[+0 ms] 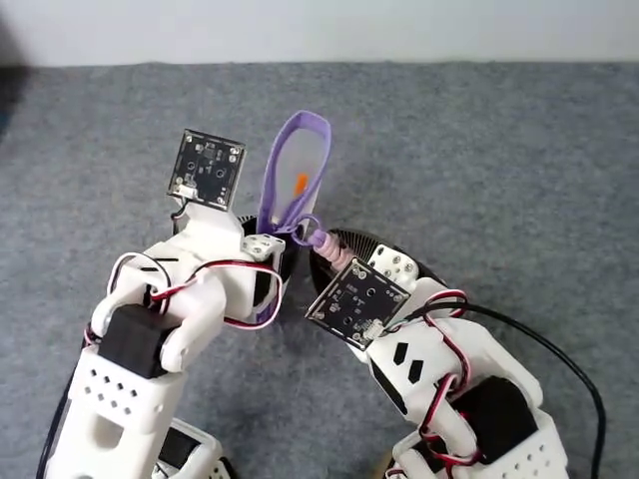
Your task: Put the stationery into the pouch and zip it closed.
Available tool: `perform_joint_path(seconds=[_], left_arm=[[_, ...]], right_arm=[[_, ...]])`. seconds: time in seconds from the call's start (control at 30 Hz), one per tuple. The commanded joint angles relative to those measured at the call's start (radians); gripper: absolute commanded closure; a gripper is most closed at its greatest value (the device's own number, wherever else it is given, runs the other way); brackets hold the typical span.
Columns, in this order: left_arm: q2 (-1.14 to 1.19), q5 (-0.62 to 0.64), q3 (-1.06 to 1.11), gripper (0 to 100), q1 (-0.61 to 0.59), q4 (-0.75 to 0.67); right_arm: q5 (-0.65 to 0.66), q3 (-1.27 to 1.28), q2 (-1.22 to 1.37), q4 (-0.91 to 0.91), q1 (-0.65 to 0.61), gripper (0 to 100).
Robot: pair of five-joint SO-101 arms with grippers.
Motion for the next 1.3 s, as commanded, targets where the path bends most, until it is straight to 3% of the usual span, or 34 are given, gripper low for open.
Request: perform_joint_path(seconds=[0.0,0.1,0.53,1.27], left_arm=[[-0.015,-0.038,-0.054,93,0.002,-0.023],[-0.017,-0.089,-0.054,99,0.003,-0.021],[-0.160,-0.103,-0.047,99,0.002,0.075],[-0.219,-0.101,-0.051,99,-0.003,0.242]], right_arm=[[-0.008,-0.049,-0.013,0.007,-0.002,99.1],[-0.008,-0.049,-0.013,-0.004,0.051,99.1],[-0.074,-0.049,0.030,-0.203,0.239,99.1],[-0.094,-0.055,0.153,-0.549,0.285,99.1]])
